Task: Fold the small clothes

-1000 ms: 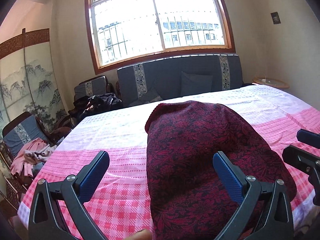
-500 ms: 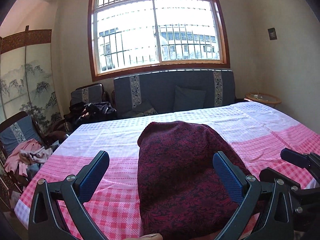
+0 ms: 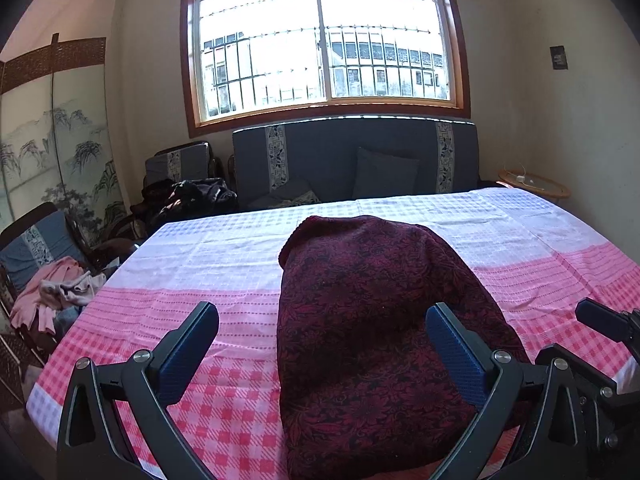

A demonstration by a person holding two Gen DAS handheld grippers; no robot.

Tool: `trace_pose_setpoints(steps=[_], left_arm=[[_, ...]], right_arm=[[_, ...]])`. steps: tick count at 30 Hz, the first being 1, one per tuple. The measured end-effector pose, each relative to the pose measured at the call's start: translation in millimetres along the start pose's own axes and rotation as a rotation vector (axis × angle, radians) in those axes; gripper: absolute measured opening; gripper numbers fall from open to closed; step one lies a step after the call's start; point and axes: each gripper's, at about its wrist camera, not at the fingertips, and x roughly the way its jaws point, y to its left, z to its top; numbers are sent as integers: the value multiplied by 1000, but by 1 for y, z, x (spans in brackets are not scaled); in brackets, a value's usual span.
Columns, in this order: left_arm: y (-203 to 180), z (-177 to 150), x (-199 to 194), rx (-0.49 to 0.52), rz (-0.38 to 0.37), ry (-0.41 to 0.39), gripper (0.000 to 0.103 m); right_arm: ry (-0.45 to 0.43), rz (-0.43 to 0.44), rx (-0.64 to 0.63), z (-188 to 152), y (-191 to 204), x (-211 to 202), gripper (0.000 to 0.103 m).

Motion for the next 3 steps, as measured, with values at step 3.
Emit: trace_pose_setpoints(steps=[3], left_arm=[[4, 1, 4, -25, -10, 26, 103]], right_arm=[[6, -6, -5, 1, 2, 1, 78]])
